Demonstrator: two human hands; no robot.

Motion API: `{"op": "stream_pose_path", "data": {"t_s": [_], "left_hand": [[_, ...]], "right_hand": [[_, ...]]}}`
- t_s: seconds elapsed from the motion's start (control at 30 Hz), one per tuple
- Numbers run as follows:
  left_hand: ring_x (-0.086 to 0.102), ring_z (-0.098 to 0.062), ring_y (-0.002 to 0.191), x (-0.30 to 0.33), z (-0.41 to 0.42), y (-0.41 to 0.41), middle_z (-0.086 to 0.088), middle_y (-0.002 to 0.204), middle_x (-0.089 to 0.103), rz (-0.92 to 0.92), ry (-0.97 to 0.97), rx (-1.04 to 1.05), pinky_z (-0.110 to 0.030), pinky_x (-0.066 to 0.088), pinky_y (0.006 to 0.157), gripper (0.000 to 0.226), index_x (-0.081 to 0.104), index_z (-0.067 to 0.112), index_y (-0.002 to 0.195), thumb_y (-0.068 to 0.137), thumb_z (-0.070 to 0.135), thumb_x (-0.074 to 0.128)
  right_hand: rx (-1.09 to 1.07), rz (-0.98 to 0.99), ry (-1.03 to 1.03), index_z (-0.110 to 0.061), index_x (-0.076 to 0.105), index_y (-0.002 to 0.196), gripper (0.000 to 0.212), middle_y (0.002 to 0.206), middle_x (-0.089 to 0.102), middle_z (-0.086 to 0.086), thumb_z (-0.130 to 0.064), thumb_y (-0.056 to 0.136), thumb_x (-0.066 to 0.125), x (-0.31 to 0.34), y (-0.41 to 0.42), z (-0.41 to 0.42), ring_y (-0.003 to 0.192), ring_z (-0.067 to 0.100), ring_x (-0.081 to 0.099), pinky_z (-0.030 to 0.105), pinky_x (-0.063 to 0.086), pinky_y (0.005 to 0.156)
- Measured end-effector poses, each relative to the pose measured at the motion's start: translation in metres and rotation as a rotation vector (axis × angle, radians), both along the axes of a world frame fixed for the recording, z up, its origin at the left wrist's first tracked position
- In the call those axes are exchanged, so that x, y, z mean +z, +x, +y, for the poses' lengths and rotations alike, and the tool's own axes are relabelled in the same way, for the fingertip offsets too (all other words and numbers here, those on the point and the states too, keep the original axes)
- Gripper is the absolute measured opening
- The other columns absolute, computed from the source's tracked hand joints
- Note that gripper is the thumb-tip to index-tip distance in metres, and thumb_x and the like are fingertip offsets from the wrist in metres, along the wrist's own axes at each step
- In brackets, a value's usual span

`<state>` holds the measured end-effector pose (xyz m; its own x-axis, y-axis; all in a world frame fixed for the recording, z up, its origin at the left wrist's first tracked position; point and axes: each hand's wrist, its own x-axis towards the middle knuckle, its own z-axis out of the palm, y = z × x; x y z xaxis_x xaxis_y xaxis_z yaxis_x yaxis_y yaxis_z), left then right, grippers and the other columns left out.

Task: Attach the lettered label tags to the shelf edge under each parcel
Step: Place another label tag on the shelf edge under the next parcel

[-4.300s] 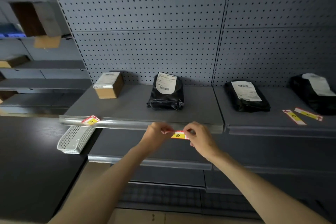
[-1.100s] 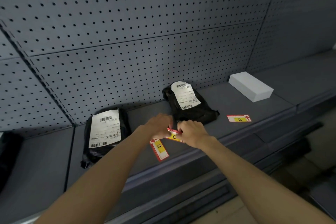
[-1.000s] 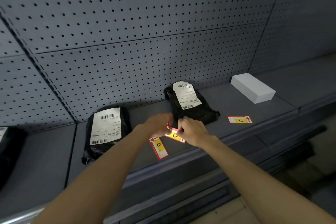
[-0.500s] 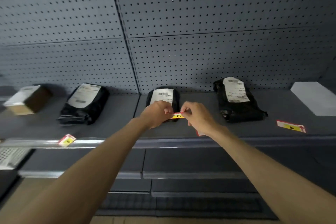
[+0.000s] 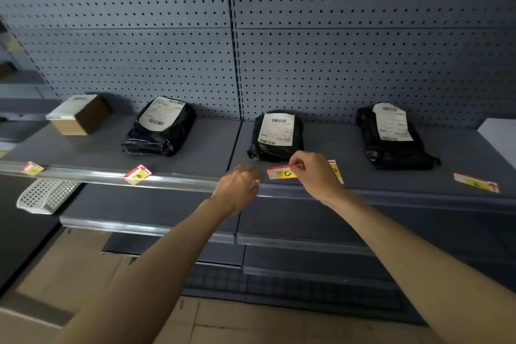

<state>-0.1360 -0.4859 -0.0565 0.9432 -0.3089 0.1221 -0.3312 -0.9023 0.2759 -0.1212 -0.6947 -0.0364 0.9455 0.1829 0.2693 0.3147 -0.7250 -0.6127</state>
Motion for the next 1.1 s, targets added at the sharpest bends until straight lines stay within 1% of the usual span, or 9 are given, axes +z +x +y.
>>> {"op": "stream_pose_path", "data": {"t_s": [0.13,0.33,0.43,0.5,0.57,0.73,0.87,1.0,1.1], "left_hand": [[0.051,-0.022,0.120,-0.017,-0.008,-0.003,-0.002,0.130,0.060,-0.075,0.097,-0.045,-0.037,0.044,0.100,0.033,0.063,0.017,0.123,0.093,0.018,0.050],[0.048,-0.023,0.120,-0.029,-0.007,-0.006,-0.002,0.132,0.056,-0.095,0.117,-0.035,-0.038,0.042,0.100,0.036,0.059,0.017,0.129,0.096,0.019,0.046],[0.049,-0.024,0.117,-0.031,-0.005,-0.010,-0.003,0.129,0.055,-0.114,0.095,-0.028,-0.039,0.044,0.098,0.035,0.059,0.016,0.128,0.095,0.017,0.047],[0.049,-0.025,0.115,-0.031,-0.004,-0.011,-0.004,0.127,0.055,-0.122,0.079,-0.027,-0.039,0.044,0.098,0.034,0.060,0.015,0.126,0.095,0.018,0.048],[0.050,-0.025,0.113,-0.031,-0.003,-0.012,-0.004,0.124,0.057,-0.122,0.059,-0.034,-0.038,0.043,0.097,0.032,0.062,0.015,0.124,0.095,0.017,0.048],[0.051,-0.023,0.112,-0.034,0.002,-0.014,-0.002,0.127,0.058,-0.133,0.021,-0.055,-0.036,0.042,0.100,0.030,0.064,0.015,0.120,0.094,0.014,0.049],[0.050,-0.023,0.113,-0.033,0.002,-0.013,-0.002,0.125,0.058,-0.124,0.020,-0.062,-0.036,0.042,0.099,0.034,0.062,0.015,0.124,0.094,0.013,0.047],[0.049,-0.023,0.116,-0.032,0.004,-0.012,-0.001,0.128,0.057,-0.091,0.000,-0.075,-0.036,0.041,0.101,0.036,0.063,0.018,0.125,0.093,0.012,0.048],[0.050,-0.024,0.115,-0.028,0.004,-0.012,-0.003,0.125,0.057,-0.076,-0.008,-0.080,-0.036,0.042,0.099,0.038,0.061,0.017,0.128,0.093,0.012,0.049]], "right_hand": [[0.004,-0.010,-0.024,-0.012,0.069,0.092,0.011,0.089,0.070,0.003,-0.009,0.092,0.058,-0.009,-0.003,0.001,0.077,0.012,0.062,0.021,0.046,0.062],[-0.015,-0.012,-0.031,-0.014,0.068,0.089,0.011,0.088,0.070,0.000,-0.010,0.091,0.058,-0.017,-0.004,0.011,0.076,0.014,0.063,0.037,0.055,0.065],[-0.016,-0.011,-0.060,-0.014,0.067,0.089,0.013,0.089,0.068,0.000,-0.009,0.092,0.056,-0.021,-0.004,0.019,0.077,0.015,0.062,0.031,0.050,0.062],[-0.009,-0.018,-0.082,-0.014,0.065,0.087,0.013,0.088,0.067,0.001,-0.007,0.092,0.054,-0.023,-0.004,0.024,0.074,0.014,0.060,0.025,0.041,0.058],[-0.013,-0.031,-0.116,-0.013,0.064,0.087,0.013,0.088,0.066,0.002,-0.006,0.092,0.054,-0.023,-0.004,0.028,0.071,0.015,0.056,0.024,0.035,0.056],[-0.034,-0.061,-0.129,-0.011,0.065,0.089,0.013,0.089,0.064,0.001,-0.008,0.093,0.054,-0.021,-0.003,0.033,0.075,0.017,0.058,0.027,0.038,0.061],[-0.011,-0.055,-0.193,-0.013,0.065,0.087,0.014,0.087,0.060,0.000,-0.010,0.094,0.053,-0.026,-0.003,0.035,0.071,0.017,0.057,0.021,0.030,0.053],[0.024,-0.052,-0.274,-0.012,0.068,0.096,0.015,0.094,0.061,0.004,-0.011,0.095,0.054,-0.034,-0.004,0.038,0.080,0.022,0.060,0.029,0.037,0.062],[0.009,-0.039,-0.283,-0.011,0.067,0.104,0.016,0.103,0.061,0.005,-0.013,0.095,0.054,-0.032,-0.005,0.038,0.085,0.021,0.062,0.028,0.039,0.065]]}}
